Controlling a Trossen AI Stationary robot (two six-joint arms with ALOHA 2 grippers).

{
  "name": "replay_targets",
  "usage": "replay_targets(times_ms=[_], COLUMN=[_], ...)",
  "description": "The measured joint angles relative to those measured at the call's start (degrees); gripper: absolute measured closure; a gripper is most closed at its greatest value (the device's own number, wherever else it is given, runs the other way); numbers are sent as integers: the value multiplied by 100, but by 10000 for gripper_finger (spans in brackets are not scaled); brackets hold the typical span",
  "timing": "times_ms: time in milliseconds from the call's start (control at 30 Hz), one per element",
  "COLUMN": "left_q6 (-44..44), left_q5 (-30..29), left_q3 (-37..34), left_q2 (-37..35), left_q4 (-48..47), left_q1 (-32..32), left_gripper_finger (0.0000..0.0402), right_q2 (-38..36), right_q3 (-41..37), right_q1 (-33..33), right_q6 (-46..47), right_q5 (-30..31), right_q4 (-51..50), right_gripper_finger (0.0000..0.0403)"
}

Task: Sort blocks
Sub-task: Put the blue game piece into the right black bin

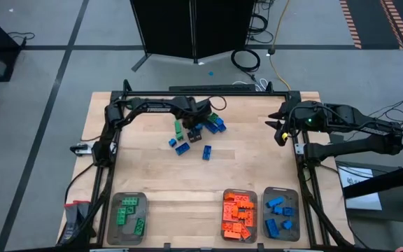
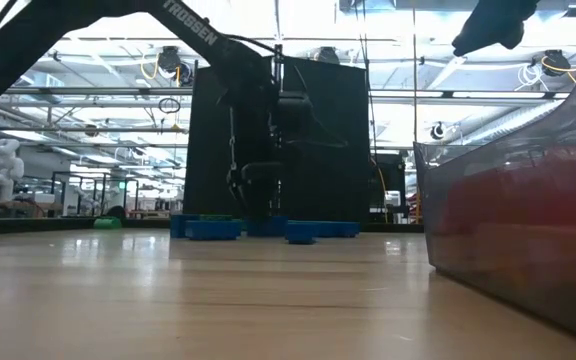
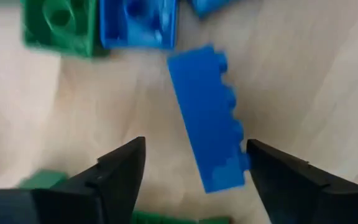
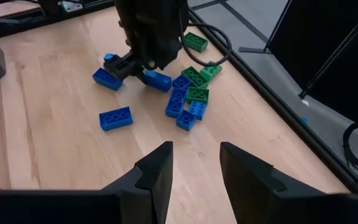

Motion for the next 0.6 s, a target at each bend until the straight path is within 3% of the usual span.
replay_targets(times_ms=[133,333,600], left_q6=[-1,-4,-9], left_q5=[4,40,20], left_q3=[-201,-257,-167], left_q2=[0,-2,-28], left_q4=[19,75,-127], left_q1=[53,16,-27], left_gripper_finger=[190,322,327], right_q2=[2,0,2], right_q3=[0,0,0], right_q1=[0,0,0], right_q6=[3,3,72], right_q5=[0,1,0], right_q4=[100,314,322], right_gripper_finger=[273,273,273])
